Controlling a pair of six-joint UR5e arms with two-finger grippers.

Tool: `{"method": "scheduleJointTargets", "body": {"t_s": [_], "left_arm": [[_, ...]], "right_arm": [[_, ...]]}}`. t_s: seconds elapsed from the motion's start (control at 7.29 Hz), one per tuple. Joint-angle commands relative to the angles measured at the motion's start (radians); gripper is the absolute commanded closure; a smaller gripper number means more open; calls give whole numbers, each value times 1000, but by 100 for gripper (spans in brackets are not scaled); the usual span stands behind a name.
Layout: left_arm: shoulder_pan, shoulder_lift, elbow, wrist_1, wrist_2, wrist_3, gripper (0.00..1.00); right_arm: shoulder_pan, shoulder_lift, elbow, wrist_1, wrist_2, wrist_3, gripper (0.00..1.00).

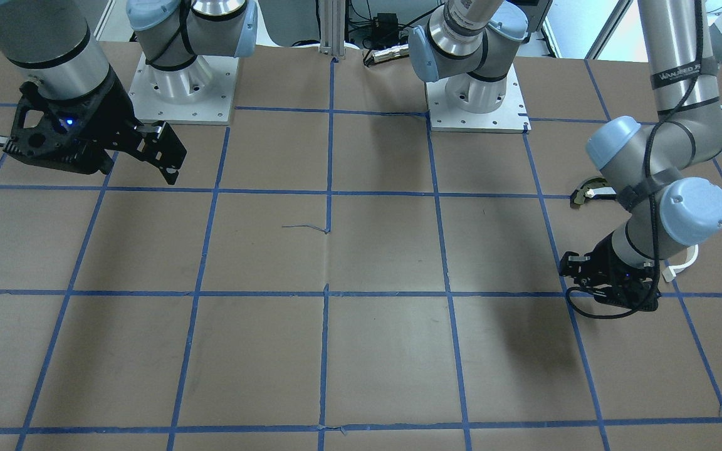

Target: Place bearing gear from tray to pile

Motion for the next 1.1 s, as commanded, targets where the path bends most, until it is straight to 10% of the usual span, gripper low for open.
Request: {"method": "scheduleJointTargets", "body": {"t_s": [0.0, 0.14, 0.41, 0.69, 0.96], "left_arm": [[55, -9, -38, 7, -1, 30, 100], [56, -9, -35, 7, -2, 29, 100], [57, -3, -26, 9, 8, 40, 1], [30, 36, 4, -19, 16, 29, 0], [-167, 120, 238, -397, 17, -280, 0]], "right_arm": [[1, 0, 0, 0, -4, 3, 0], [1, 0, 0, 0, -4, 5, 0], [2, 0, 0, 0, -4, 12, 0], [2, 0, 0, -4, -4, 14, 0], [2, -2, 0, -9, -4, 14, 0]]}}
